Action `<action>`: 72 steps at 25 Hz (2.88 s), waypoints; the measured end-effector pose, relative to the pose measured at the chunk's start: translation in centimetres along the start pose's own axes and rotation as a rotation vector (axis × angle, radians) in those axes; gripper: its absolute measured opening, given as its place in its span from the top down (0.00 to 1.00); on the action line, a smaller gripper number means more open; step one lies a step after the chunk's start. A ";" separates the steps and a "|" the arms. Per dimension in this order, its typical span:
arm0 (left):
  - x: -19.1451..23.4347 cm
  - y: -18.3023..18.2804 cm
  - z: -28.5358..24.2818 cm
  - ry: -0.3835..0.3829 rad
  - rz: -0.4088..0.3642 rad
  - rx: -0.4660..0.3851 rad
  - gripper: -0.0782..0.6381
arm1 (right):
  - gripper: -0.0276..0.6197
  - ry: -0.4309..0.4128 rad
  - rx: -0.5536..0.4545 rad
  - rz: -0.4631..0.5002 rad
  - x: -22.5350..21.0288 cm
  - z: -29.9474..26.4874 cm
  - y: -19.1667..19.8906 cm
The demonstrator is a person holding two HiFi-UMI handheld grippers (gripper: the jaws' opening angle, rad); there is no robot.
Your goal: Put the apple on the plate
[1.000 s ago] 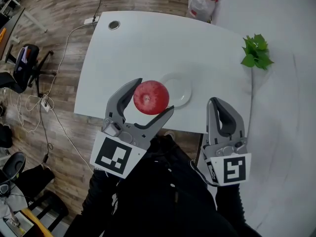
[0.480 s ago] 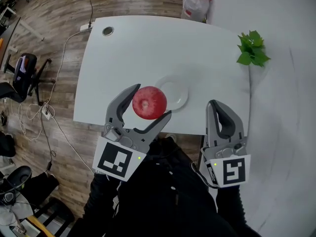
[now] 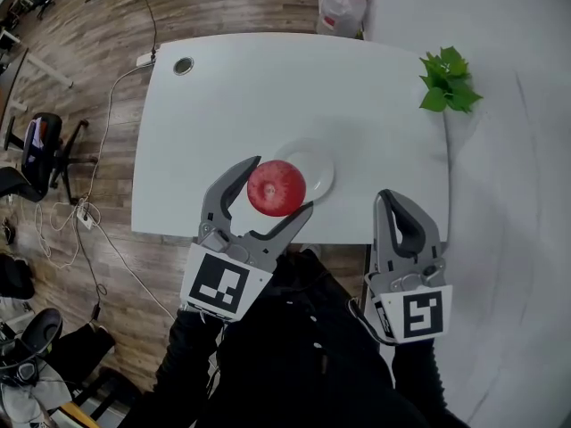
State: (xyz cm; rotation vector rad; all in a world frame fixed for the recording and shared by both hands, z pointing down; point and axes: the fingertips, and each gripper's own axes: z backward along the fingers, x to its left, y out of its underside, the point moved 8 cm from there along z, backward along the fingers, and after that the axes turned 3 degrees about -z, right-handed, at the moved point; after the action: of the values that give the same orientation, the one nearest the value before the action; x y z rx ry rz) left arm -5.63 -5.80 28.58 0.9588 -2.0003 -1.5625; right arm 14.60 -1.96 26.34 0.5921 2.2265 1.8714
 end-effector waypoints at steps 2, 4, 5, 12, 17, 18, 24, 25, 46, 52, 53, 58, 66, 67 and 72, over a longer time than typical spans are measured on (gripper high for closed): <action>0.0 0.1 -0.6 0.007 -0.004 0.006 0.37 | 0.89 0.008 0.007 -0.006 -0.2 0.2 0.2; 0.1 0.2 -1.4 0.025 -0.030 0.000 0.37 | 0.89 0.015 0.012 -0.013 -0.5 0.4 0.4; 0.1 0.3 -1.9 0.036 -0.049 -0.005 0.37 | 0.89 0.018 0.015 -0.017 -0.6 0.4 0.6; -0.2 1.8 -4.1 0.090 -0.090 0.010 0.37 | 0.89 0.039 0.042 -0.029 -0.8 0.9 1.5; -0.2 3.3 -6.0 0.118 -0.122 0.039 0.37 | 0.89 0.056 0.059 -0.032 -1.0 1.2 2.1; -0.1 3.6 -6.2 0.123 -0.125 0.045 0.37 | 0.89 0.059 0.061 -0.035 -0.9 1.3 2.1; -0.1 5.4 -7.7 0.135 -0.130 0.091 0.37 | 0.89 0.067 0.090 -0.051 -0.6 1.4 2.8; -0.1 5.7 -8.0 0.141 -0.128 0.096 0.37 | 0.89 0.067 0.094 -0.054 -0.5 1.4 2.9; -1.0 14.6 -12.8 0.182 -0.135 0.292 0.37 | 0.89 0.066 0.178 -0.088 -0.2 1.6 5.2; -1.2 16.4 -13.7 0.195 -0.162 0.332 0.37 | 0.89 0.064 0.197 -0.086 0.1 1.9 5.6; -1.3 16.6 -13.8 0.198 -0.161 0.336 0.37 | 0.89 0.065 0.201 -0.088 0.2 1.9 5.7; -1.4 17.4 -14.4 0.208 -0.159 0.348 0.37 | 0.89 0.064 0.210 -0.089 0.4 2.1 5.9; -1.5 18.5 -14.9 0.187 -0.195 0.373 0.37 | 0.89 0.055 0.221 -0.082 0.4 2.1 6.1; -1.6 18.6 -14.9 0.186 -0.206 0.372 0.37 | 0.89 0.054 0.220 -0.079 0.4 2.1 6.1; -1.8 18.8 -14.9 0.167 -0.229 0.341 0.37 | 0.89 0.049 0.243 -0.078 0.4 2.4 6.6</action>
State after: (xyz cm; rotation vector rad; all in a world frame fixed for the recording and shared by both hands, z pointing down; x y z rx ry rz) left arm 1.05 -11.97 50.89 1.4446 -2.1356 -1.2185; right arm 16.38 1.31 32.37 0.4920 2.4907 1.6085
